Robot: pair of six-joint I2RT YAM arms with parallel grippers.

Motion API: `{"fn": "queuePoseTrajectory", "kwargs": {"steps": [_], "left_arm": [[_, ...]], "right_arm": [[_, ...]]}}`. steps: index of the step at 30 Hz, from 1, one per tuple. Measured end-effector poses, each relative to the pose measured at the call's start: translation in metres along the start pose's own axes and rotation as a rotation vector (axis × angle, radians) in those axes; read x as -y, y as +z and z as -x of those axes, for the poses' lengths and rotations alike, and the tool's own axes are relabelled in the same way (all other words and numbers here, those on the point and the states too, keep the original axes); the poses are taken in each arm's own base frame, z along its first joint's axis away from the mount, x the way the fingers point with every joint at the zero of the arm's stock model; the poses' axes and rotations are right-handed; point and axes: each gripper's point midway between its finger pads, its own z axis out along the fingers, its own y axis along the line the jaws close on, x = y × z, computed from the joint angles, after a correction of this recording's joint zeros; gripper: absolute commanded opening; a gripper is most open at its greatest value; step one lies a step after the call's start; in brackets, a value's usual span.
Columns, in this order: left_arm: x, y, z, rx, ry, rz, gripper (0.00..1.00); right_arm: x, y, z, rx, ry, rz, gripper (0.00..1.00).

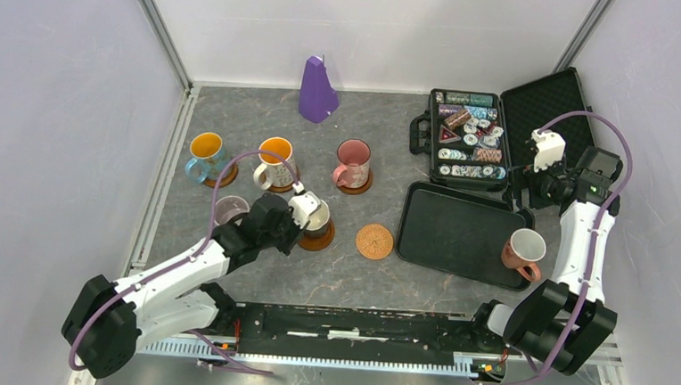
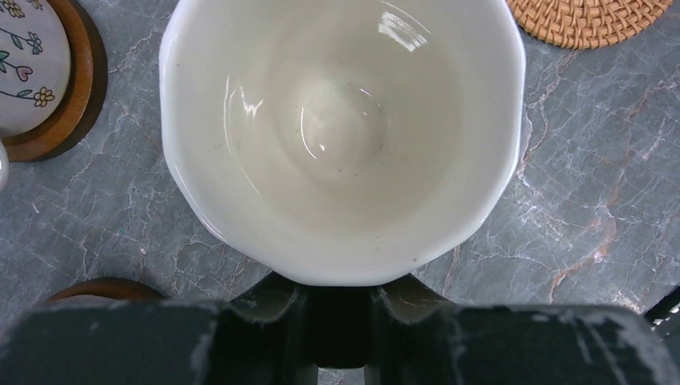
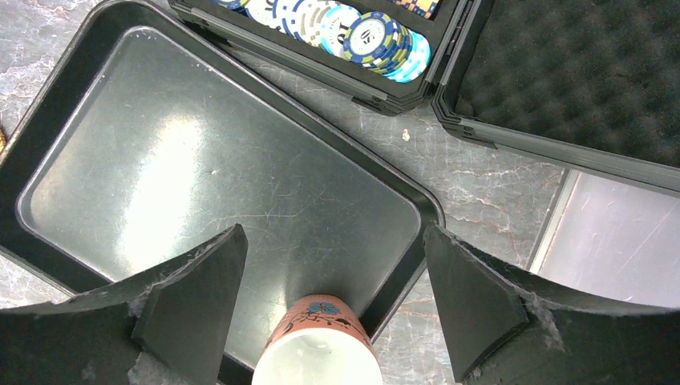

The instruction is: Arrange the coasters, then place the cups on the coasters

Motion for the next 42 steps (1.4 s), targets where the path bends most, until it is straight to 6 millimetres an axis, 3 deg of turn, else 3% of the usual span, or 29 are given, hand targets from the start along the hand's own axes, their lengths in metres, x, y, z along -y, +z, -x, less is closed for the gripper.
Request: {"fn": "queuePoseTrajectory", "kwargs": {"steps": [4, 16, 23, 33, 37, 42], "left_arm": [[0.001, 0.000, 0.000, -0.007, -0.001, -0.014, 0.13], [0.002, -0.002, 0.009, 0.012, 0.034, -0.031, 0.48], [0.001, -0.006, 0.020, 0.031, 0.035, -0.030, 0.75], [0.001, -0.032, 0.033, 0.037, 0.049, -0.042, 1.00], [0.012, -0.053, 0.054, 0.044, 0.132, -0.133, 1.00], [0.016, -0.068, 0.114, 0.072, 0.242, -0.183, 1.00]], "right_arm": [[0.000, 0.000, 0.000, 0.000, -0.002, -0.001, 0.89], [0.001, 0.000, -0.001, -0.003, -0.005, -0.004, 0.89], [0.001, 0.000, -0.001, -0.004, -0.007, -0.005, 0.90], [0.000, 0.002, -0.007, -0.031, -0.014, 0.016, 0.90], [0.003, 0.000, -0.005, -0.061, -0.033, 0.030, 0.91], [0.011, -0.013, 0.007, -0.084, -0.109, 0.023, 0.91]]}}
